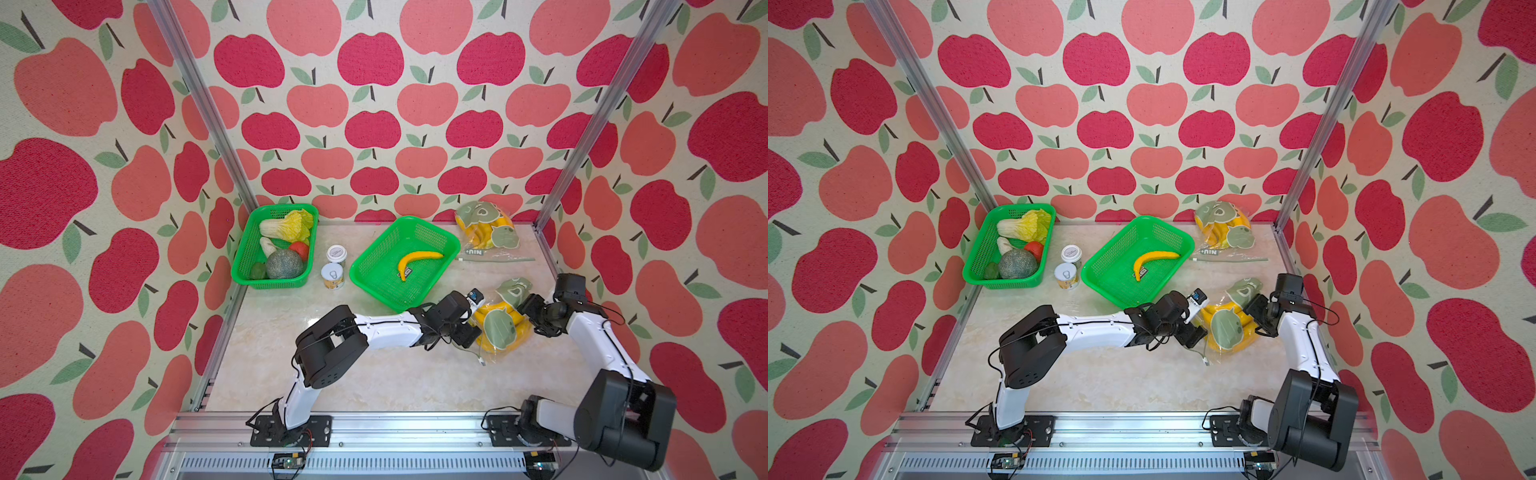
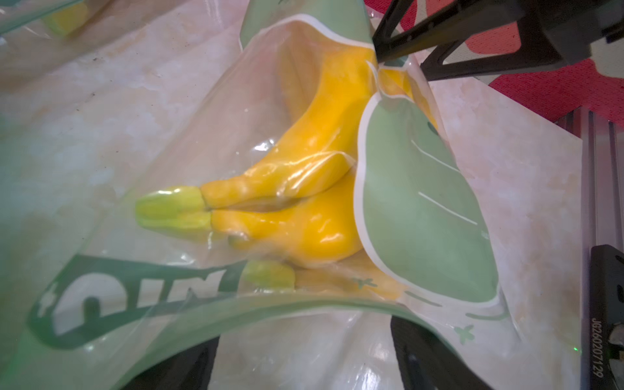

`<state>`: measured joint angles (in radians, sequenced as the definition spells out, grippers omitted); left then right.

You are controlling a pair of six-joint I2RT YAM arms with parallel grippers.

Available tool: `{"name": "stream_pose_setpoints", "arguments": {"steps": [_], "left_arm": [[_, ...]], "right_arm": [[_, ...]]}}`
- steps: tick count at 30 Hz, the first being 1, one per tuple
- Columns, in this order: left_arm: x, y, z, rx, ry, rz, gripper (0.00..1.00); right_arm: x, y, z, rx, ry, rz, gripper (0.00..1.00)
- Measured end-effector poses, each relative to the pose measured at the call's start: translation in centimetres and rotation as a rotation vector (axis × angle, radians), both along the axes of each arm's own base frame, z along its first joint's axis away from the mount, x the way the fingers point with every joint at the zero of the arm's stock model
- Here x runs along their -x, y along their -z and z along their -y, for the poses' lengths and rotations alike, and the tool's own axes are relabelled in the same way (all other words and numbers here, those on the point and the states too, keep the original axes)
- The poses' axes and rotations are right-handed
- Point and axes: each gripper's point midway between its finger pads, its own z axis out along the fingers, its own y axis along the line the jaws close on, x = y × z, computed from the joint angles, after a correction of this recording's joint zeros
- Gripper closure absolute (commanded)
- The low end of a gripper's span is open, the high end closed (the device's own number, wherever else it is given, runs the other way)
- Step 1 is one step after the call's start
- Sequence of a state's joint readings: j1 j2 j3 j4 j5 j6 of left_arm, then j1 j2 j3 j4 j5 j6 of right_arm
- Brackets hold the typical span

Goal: Open the zip-top bag and take out the banana
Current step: Pick up the banana from the zipper food storage bag.

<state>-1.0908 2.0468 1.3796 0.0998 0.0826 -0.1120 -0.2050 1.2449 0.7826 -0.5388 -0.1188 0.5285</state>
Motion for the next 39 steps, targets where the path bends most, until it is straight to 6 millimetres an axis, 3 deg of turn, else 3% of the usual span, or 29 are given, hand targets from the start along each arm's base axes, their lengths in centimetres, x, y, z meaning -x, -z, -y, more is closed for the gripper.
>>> {"name": "stream_pose_setpoints", "arguments": {"steps": [6, 13, 22, 32, 39], "left_arm": [[-0.7, 1.3, 1.6, -0.019, 0.081, 0.036, 0.15], [0.7, 4.0, 1.5, -0.07, 0.264, 0.046, 0.09], [1.7, 4.2, 1.6, -0.097, 0.423, 0.134, 0.02], [0.4, 4.6, 3.4, -0.113, 0.469, 0.216, 0.0], [0.2, 4.9, 3.7, -0.125, 0.482, 0.228, 0.12]], "right_arm": [[-0.3, 0.1, 0.0, -0.005, -0.007, -0.002, 0.32], [-0.6, 0.2, -0.1, -0.011, -0.013, -0.004, 0.32], [-0.7, 0.2, -0.1, -0.01, -0.013, -0.002, 0.32], [-0.7, 0.1, 0.1, -0.012, -0.007, 0.001, 0.32], [-0.8, 0.1, 0.1, -0.012, -0.008, 0.004, 0.32]]}}
